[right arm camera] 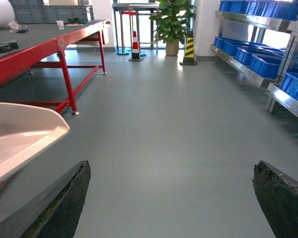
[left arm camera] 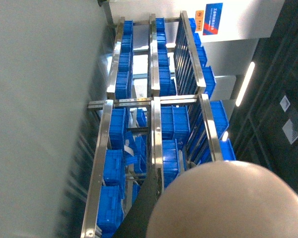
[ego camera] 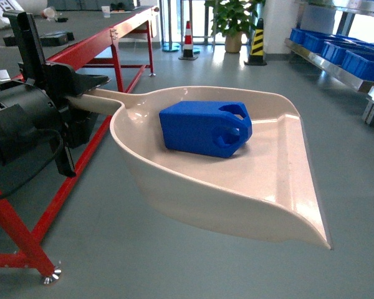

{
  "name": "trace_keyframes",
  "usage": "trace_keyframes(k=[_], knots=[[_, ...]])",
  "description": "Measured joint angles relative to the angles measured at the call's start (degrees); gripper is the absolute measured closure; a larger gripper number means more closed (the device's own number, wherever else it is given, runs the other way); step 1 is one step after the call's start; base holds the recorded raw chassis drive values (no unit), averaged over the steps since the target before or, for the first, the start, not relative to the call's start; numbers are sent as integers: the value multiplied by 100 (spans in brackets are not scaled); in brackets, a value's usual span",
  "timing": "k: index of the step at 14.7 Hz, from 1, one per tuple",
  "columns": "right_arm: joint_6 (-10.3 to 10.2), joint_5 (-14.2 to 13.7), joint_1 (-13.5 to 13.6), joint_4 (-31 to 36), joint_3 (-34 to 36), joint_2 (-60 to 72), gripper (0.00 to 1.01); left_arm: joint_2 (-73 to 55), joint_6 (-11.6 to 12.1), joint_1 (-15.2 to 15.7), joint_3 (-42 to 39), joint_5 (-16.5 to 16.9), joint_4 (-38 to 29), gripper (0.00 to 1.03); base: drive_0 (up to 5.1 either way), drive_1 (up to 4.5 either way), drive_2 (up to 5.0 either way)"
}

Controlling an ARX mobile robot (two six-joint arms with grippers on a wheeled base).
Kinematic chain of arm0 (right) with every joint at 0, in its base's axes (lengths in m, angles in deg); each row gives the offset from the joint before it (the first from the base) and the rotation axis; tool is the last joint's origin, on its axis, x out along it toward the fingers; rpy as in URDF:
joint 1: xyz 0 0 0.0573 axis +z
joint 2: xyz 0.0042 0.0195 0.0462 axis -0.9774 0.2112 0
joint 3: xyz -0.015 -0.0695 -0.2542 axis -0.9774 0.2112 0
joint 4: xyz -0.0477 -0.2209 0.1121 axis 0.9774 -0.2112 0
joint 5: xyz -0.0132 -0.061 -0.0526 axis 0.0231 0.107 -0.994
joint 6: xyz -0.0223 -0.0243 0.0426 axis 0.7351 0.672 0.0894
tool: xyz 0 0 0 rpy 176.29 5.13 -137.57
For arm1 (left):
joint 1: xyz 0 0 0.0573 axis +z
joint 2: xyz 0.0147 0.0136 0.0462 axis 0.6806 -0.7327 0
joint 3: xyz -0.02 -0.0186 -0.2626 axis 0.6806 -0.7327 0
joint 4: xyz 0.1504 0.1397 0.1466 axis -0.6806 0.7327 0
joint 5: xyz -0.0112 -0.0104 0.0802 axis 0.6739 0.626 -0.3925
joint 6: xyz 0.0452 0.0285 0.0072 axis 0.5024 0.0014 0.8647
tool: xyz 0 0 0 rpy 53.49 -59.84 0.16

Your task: Place part in tray to right shelf

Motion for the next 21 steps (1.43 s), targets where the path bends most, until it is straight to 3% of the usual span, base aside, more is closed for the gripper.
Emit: trace_keyframes(k=[21], knots=[[0, 2, 0, 2, 0, 0, 3, 0, 0, 4, 11, 0, 15, 90, 1, 433, -430]])
